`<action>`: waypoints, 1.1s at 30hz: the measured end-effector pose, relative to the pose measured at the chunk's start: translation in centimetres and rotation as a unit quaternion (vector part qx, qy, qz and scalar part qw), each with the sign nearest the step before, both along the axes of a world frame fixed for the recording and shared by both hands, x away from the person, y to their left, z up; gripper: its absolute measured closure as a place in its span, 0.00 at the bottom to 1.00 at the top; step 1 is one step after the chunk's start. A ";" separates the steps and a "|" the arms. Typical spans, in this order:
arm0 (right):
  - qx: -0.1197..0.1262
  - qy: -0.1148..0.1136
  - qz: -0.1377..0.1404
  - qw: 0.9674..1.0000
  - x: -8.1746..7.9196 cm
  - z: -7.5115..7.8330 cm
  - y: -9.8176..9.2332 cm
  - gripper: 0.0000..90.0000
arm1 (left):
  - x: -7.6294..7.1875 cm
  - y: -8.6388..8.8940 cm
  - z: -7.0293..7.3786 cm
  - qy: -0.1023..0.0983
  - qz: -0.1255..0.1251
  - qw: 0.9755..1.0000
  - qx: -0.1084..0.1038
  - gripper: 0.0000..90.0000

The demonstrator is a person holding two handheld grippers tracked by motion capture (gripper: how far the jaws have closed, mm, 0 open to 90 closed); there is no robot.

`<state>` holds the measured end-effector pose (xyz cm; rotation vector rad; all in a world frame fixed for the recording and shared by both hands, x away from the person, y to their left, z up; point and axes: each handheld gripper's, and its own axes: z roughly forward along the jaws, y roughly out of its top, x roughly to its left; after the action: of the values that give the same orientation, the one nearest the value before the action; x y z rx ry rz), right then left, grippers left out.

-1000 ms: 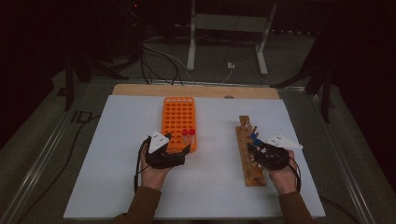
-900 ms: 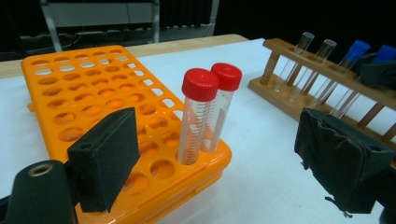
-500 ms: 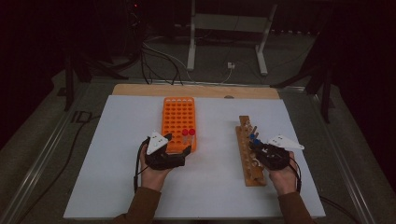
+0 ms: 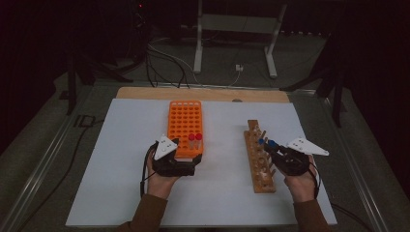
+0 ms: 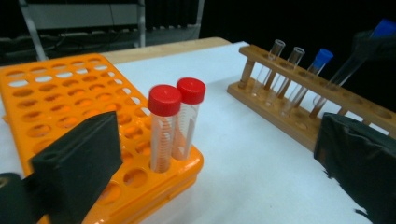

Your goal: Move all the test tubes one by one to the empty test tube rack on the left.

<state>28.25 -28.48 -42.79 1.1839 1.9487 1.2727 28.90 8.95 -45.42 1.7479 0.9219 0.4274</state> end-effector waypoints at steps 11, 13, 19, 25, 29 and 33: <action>0.036 -0.015 0.020 0.999 -0.8 1.9 -0.1 0.85 | -0.5 -1.1 0.8 -0.022 -0.015 1.000 0.014 0.01; 0.039 -0.012 0.029 0.999 -0.9 1.9 0.3 0.85 | -0.6 -1.4 1.0 -0.025 -0.022 0.999 0.014 0.01; 0.043 0.001 0.064 0.997 -1.0 1.7 2.0 0.85 | -1.2 -3.0 1.0 -0.029 -0.047 0.998 0.020 0.02; 0.029 0.012 0.093 0.995 -1.1 1.3 3.6 0.85 | -1.5 -5.2 1.0 -0.034 -0.094 0.995 0.029 0.04; 0.024 0.014 0.108 0.994 -1.3 1.5 4.5 0.85 | -1.9 -7.2 1.2 -0.048 -0.112 0.991 0.046 0.04; 0.025 0.015 0.119 0.993 -1.4 1.7 5.0 0.85 | -2.0 -9.1 0.9 -0.058 -0.114 0.990 0.066 0.08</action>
<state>26.87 -23.51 -41.06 1.0235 2.1419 1.4371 26.89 -0.15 -44.52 1.9024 0.6142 0.4420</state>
